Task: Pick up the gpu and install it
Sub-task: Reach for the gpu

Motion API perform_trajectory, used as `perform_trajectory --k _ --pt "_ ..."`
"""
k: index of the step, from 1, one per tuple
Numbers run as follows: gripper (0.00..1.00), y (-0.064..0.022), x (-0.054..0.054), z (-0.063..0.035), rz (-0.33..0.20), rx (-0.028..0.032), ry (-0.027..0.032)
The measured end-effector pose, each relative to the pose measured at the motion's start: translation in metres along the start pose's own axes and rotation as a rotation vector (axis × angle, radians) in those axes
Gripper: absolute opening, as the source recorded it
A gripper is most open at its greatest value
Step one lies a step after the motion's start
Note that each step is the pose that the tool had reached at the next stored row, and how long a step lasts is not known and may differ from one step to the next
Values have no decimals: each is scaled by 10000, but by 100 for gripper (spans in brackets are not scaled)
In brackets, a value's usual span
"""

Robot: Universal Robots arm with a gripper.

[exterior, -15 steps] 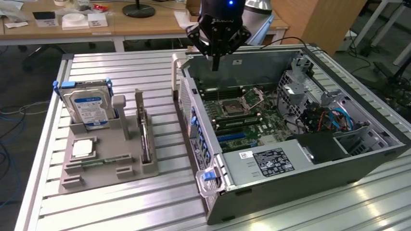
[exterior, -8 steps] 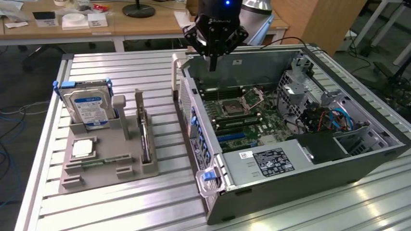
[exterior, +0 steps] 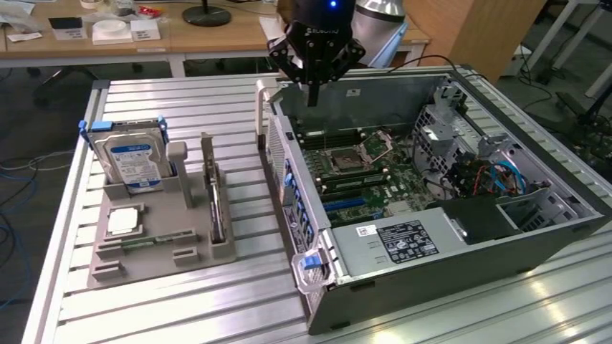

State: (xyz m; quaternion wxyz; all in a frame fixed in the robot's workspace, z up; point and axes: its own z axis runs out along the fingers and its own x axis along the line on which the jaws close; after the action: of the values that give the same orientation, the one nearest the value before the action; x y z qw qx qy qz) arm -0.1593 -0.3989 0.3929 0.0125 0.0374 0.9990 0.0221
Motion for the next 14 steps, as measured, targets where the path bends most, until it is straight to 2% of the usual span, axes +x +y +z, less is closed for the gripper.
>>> perform_trajectory --k 14 --pt "11 -9 115 -1 -1 0 0"
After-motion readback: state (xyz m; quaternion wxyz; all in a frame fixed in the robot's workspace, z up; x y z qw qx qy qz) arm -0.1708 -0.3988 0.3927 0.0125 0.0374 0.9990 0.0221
